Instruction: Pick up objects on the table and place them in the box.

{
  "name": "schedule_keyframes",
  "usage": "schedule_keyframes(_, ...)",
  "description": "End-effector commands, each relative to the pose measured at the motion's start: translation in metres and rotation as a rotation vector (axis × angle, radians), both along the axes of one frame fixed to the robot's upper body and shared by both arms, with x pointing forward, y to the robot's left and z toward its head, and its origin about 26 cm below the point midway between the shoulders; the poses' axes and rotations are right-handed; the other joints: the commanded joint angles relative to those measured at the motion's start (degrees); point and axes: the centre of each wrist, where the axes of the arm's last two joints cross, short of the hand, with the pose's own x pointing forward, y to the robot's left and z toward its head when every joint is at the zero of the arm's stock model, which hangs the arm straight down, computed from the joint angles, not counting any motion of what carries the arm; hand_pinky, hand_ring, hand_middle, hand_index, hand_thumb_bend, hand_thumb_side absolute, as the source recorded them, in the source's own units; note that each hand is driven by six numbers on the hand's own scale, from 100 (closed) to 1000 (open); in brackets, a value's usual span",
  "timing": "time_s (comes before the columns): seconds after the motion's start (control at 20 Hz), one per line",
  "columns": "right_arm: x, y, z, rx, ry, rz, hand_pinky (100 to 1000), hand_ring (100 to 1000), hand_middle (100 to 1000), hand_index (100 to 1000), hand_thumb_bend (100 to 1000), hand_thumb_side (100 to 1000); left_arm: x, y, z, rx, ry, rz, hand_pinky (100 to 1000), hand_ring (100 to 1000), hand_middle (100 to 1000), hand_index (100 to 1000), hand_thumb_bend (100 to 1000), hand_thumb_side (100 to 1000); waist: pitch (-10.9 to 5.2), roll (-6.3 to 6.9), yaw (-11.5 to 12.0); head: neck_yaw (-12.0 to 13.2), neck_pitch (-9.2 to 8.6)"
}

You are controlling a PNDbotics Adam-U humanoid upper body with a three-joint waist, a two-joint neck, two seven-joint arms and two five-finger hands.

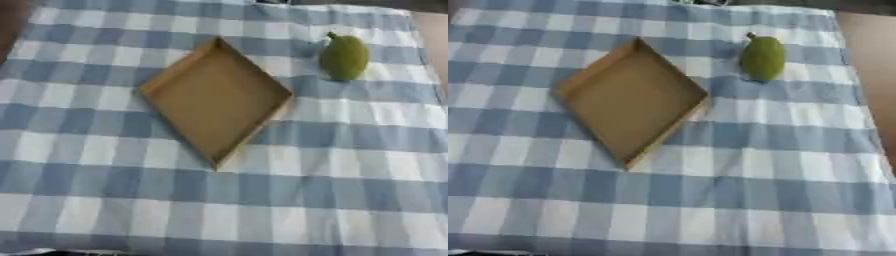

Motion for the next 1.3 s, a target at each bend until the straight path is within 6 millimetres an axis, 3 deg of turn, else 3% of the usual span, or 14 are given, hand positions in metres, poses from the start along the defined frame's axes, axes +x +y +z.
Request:
schedule_keyframes(0.05, 0.014, -0.009, -0.001, -0.113, 0.096, -0.008, 933, 982, 940, 973, 100, 777, -0.004, 0.001, 0.008, 0.028, -0.019, -0.007, 718, 610, 620, 814, 100, 602, -1.58, 0.28, -0.2, -0.01, 0.32)
schedule_keyframes(0.25, 0.029, -0.002, -0.007, -0.26, 0.239, 0.077, 950, 993, 939, 969, 100, 746, -0.004, 0.001, 0.008, 0.031, -0.018, -0.009, 718, 610, 620, 814, 100, 601, -1.68, 0.3, -0.35, -0.04, 0.35)
schedule_keyframes(0.35, 0.032, 0.002, -0.007, -0.314, 0.306, 0.145, 961, 997, 934, 969, 100, 658, -0.004, 0.001, 0.008, 0.032, -0.016, -0.009, 717, 610, 620, 814, 100, 603, -1.69, 0.27, -0.4, 0.02, 0.43)
schedule_keyframes(0.45, 0.033, 0.006, -0.006, -0.356, 0.36, 0.195, 969, 1000, 939, 972, 100, 481, -0.004, 0.001, 0.008, 0.032, -0.016, -0.009, 717, 610, 620, 814, 100, 604, -1.71, 0.21, -0.44, 0.05, 0.46)
schedule_keyframes(0.6, 0.034, 0.013, -0.004, -0.412, 0.434, 0.247, 974, 1000, 944, 981, 100, 306, -0.004, 0.001, 0.008, 0.033, -0.015, -0.011, 717, 610, 620, 814, 100, 604, -1.76, 0.12, -0.44, 0.06, 0.47)
schedule_keyframes(0.65, 0.034, 0.014, -0.003, -0.424, 0.454, 0.26, 974, 1000, 945, 982, 100, 177, -0.004, 0.001, 0.008, 0.033, -0.015, -0.011, 717, 610, 620, 814, 100, 604, -1.77, 0.1, -0.41, 0.06, 0.47)
schedule_keyframes(0.7, 0.033, 0.016, -0.003, -0.431, 0.47, 0.272, 974, 1000, 947, 983, 123, 104, -0.004, 0.001, 0.008, 0.033, -0.015, -0.011, 717, 610, 620, 814, 100, 603, -1.78, 0.08, -0.37, 0.06, 0.48)
schedule_keyframes(0.9, 0.031, 0.021, -0.001, -0.454, 0.5, 0.283, 970, 994, 944, 979, 227, 100, -0.003, 0.0, 0.008, 0.034, -0.016, -0.014, 717, 610, 620, 814, 100, 602, -1.79, 0.02, -0.21, 0.09, 0.51)
schedule_keyframes(1.3, 0.033, 0.037, -0.005, -0.477, 0.497, 0.285, 968, 994, 952, 987, 292, 100, -0.003, -0.001, 0.009, 0.037, -0.017, -0.023, 717, 613, 621, 814, 100, 600, -1.84, -0.07, 0.2, -0.05, 0.55)
